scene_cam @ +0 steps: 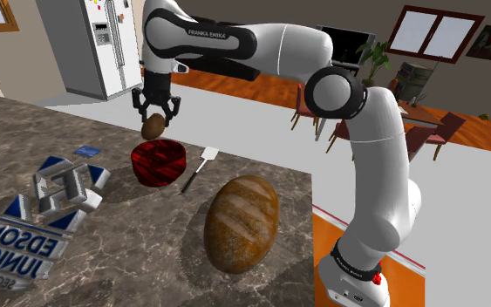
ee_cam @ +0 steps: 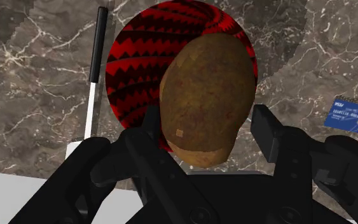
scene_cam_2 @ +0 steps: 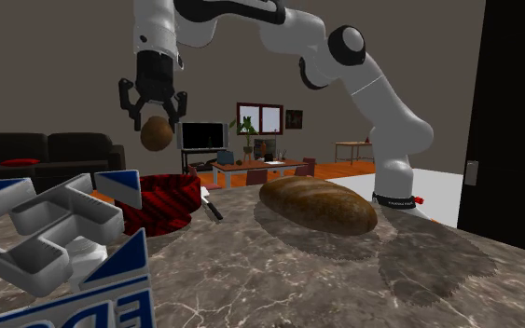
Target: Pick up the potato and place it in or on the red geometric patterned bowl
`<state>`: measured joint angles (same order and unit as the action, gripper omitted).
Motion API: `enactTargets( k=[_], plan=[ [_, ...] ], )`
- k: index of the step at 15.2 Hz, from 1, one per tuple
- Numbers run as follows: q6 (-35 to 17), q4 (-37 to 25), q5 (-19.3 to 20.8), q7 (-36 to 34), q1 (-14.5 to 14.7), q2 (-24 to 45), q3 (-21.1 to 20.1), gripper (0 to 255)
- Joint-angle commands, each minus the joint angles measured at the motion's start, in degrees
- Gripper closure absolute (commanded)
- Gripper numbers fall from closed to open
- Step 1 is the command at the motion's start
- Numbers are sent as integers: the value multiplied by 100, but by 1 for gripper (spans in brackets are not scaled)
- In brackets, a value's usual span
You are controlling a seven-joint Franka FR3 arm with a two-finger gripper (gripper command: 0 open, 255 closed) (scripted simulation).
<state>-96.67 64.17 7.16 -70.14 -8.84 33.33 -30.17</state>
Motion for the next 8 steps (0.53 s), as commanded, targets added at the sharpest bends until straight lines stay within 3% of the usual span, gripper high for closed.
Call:
enactTargets(
  k=[1, 8],
  plan=[
    [108, -312, 65, 102, 13, 220, 56, 255],
    [-488, 384, 36, 133, -121, 138, 56, 255]
  ],
)
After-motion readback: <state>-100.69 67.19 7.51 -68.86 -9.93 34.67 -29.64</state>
